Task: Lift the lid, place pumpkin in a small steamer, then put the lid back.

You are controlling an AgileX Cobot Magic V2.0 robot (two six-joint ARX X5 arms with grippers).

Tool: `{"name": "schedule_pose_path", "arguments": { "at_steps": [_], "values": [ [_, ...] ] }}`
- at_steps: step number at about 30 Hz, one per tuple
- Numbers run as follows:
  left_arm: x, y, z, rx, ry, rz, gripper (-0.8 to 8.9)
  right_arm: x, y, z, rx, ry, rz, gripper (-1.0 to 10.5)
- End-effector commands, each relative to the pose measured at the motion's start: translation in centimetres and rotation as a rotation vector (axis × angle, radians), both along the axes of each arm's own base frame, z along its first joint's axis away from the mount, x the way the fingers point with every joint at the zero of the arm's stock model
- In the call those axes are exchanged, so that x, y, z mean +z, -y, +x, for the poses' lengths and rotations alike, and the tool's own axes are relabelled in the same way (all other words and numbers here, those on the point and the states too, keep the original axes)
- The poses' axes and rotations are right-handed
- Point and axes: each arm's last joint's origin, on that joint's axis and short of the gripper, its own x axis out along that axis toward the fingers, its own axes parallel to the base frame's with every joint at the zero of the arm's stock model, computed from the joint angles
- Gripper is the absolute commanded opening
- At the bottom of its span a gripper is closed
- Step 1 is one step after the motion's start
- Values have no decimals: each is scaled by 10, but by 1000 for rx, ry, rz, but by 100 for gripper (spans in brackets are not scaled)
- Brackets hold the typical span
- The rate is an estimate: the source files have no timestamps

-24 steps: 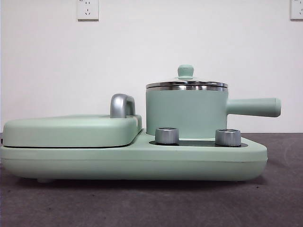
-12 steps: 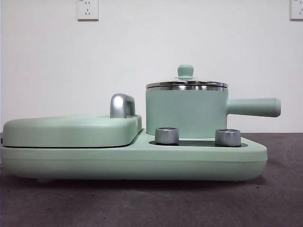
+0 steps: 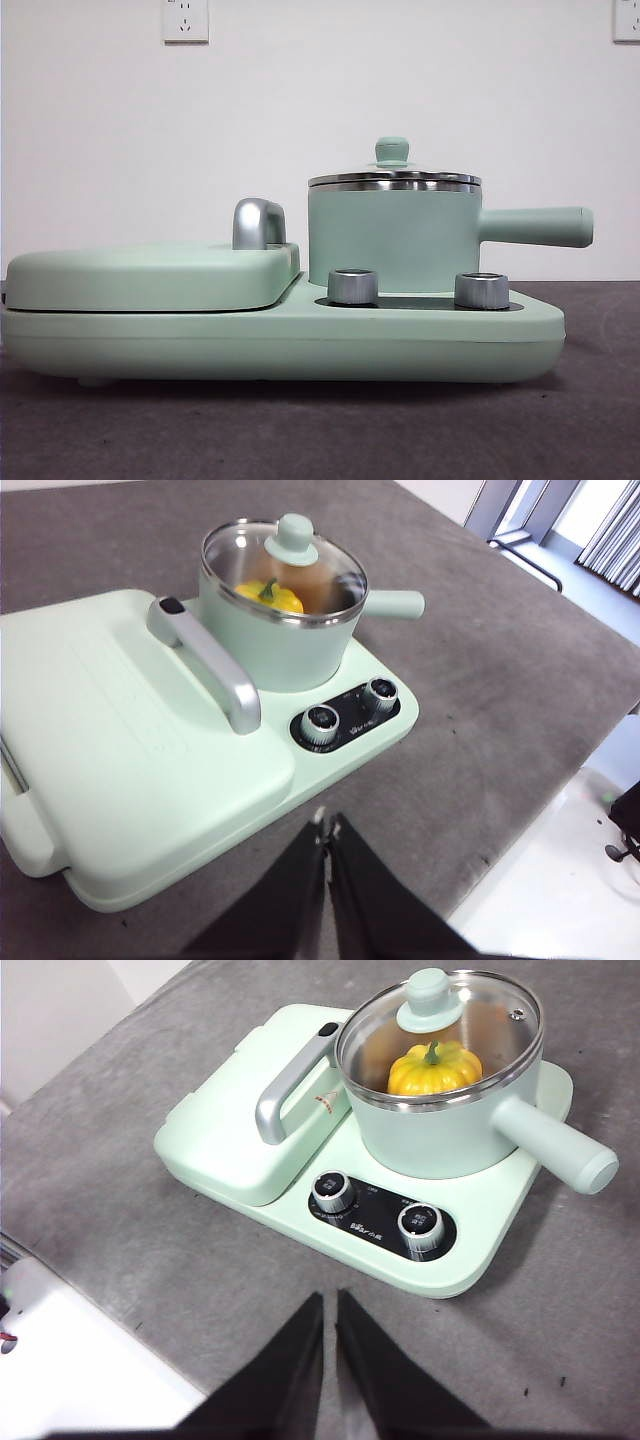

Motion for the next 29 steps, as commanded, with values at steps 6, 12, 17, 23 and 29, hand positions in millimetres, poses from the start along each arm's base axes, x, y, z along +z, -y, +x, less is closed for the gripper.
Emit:
{"name": "schedule_pose_path", "arguments": {
  "at_steps": [6, 12, 17, 23, 29],
  "values": [
    [4, 0, -1, -8, 17, -20, 6, 3, 0, 0, 8, 13, 7, 14],
    [3, -2, -1, 17, 29, -30, 6, 3, 0, 0, 8, 13, 7, 14],
    [-6, -7, 6, 149, 24, -23, 6, 3, 0, 0, 8, 13, 7, 14],
    [-42, -14, 26, 368, 66, -43, 6, 3, 0, 0, 7, 13, 7, 15],
    [-97, -22, 41, 523, 99, -53, 6, 3, 0, 0, 8, 13, 7, 15]
  ]
}}
